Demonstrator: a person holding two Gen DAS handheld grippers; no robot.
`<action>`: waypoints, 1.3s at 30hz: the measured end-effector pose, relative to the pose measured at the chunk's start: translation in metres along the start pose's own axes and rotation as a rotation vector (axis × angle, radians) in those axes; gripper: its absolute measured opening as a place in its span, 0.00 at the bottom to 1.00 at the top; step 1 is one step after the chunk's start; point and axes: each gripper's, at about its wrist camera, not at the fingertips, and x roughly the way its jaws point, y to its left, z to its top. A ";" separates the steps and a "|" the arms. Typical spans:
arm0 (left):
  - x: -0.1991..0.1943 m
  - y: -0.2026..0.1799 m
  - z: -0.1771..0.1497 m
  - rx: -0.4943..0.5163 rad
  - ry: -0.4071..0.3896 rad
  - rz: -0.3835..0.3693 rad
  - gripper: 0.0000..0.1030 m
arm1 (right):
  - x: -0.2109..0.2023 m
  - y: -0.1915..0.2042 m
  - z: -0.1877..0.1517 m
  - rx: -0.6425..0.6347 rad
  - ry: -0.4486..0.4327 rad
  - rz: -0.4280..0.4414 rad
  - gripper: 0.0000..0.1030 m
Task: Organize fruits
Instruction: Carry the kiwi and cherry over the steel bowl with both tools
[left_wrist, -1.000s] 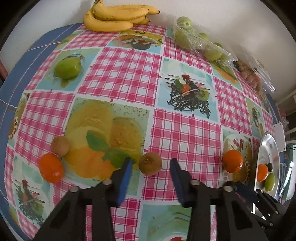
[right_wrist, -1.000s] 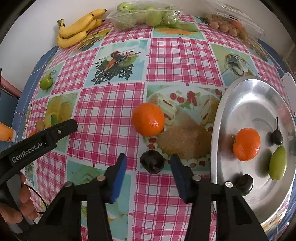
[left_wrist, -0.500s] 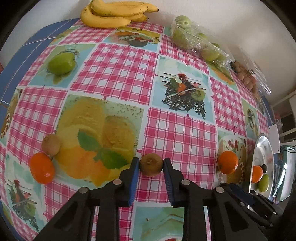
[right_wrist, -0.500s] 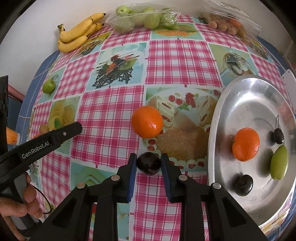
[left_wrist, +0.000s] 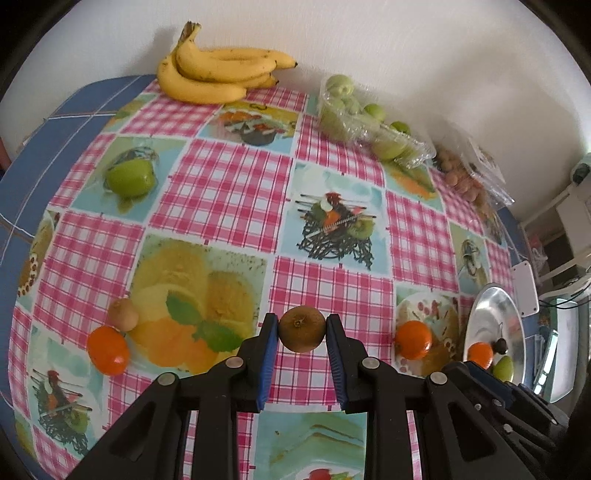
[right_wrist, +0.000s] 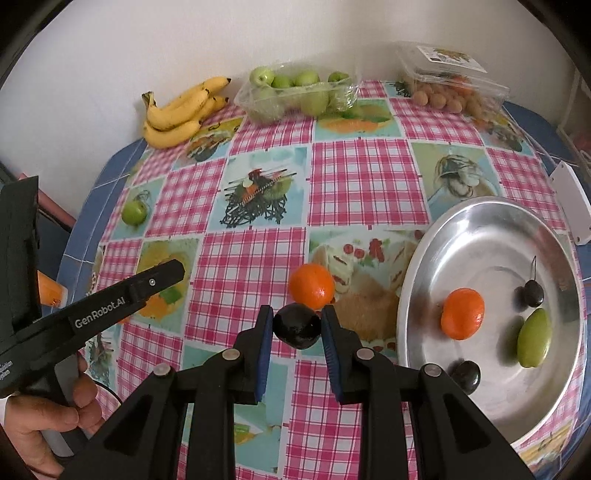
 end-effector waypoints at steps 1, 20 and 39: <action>-0.002 -0.001 0.001 -0.001 -0.006 0.000 0.27 | 0.000 -0.001 0.000 0.000 0.001 0.001 0.26; 0.002 -0.035 -0.010 0.046 0.003 0.010 0.27 | -0.008 -0.048 -0.003 0.110 -0.002 -0.016 0.26; 0.015 -0.149 -0.047 0.332 0.046 -0.046 0.27 | -0.044 -0.159 -0.016 0.353 -0.081 -0.064 0.26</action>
